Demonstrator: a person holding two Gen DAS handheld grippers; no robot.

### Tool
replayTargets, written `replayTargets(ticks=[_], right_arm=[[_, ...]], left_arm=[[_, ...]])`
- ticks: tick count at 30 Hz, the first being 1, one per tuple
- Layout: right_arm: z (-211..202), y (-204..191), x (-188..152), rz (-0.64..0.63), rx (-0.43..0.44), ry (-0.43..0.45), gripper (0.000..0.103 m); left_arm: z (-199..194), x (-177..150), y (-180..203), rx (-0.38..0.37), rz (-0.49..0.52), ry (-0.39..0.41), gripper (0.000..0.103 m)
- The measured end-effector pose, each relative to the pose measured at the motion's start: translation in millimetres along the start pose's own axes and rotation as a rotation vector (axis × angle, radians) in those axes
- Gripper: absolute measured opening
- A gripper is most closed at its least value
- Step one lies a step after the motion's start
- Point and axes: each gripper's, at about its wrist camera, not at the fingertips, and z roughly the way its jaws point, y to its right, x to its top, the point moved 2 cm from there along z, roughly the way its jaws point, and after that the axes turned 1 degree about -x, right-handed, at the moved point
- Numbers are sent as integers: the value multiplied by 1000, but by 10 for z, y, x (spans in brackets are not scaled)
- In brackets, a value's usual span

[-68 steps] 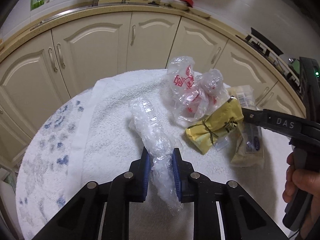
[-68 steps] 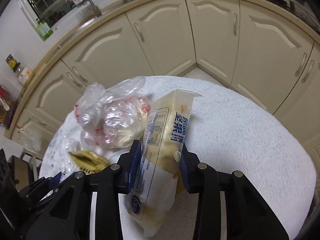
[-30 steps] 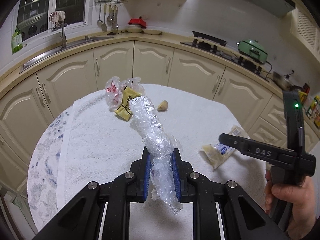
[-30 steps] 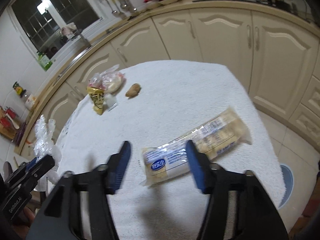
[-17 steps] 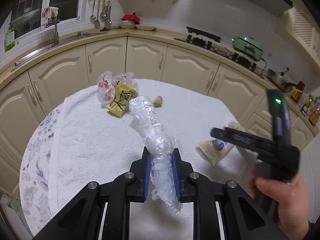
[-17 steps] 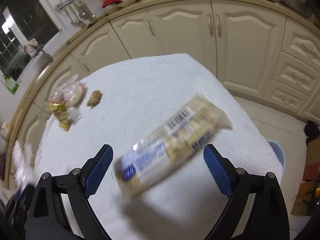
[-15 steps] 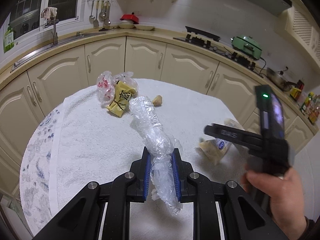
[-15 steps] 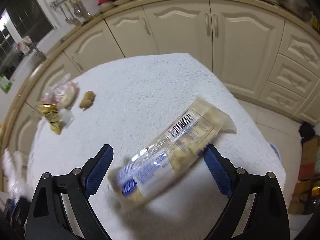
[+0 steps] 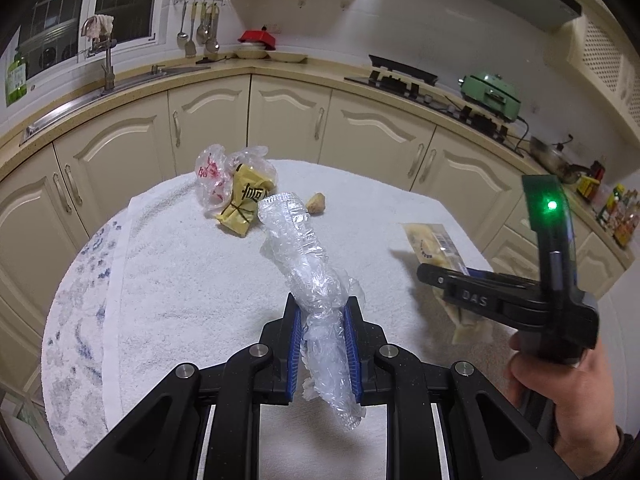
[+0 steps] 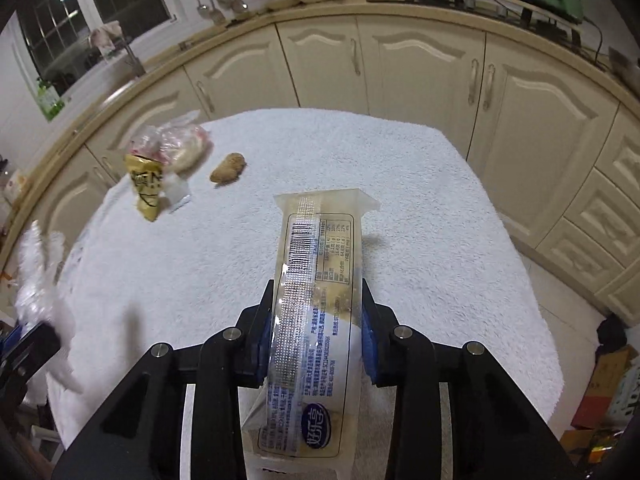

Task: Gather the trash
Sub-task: 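Carry the plastic wrap and bread bag to the blue bin and release them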

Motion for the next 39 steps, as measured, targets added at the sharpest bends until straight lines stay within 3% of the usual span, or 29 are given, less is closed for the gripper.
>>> replayTargets(ticks=[11, 20, 30, 39], right_arm=[[-739, 302, 51, 45, 88, 120, 35], [-1267, 1111, -48, 135, 6, 207, 35], [-1575, 2316, -442, 309, -132, 209, 35], [-1370, 3394, -833, 467, -216, 127, 35]], left_arm=[[-166, 199, 583, -58, 92, 52, 16], [13, 353, 1516, -181, 205, 63, 16], [708, 235, 2783, -366, 325, -66, 16], [1617, 27, 3702, -436, 425, -247, 16]])
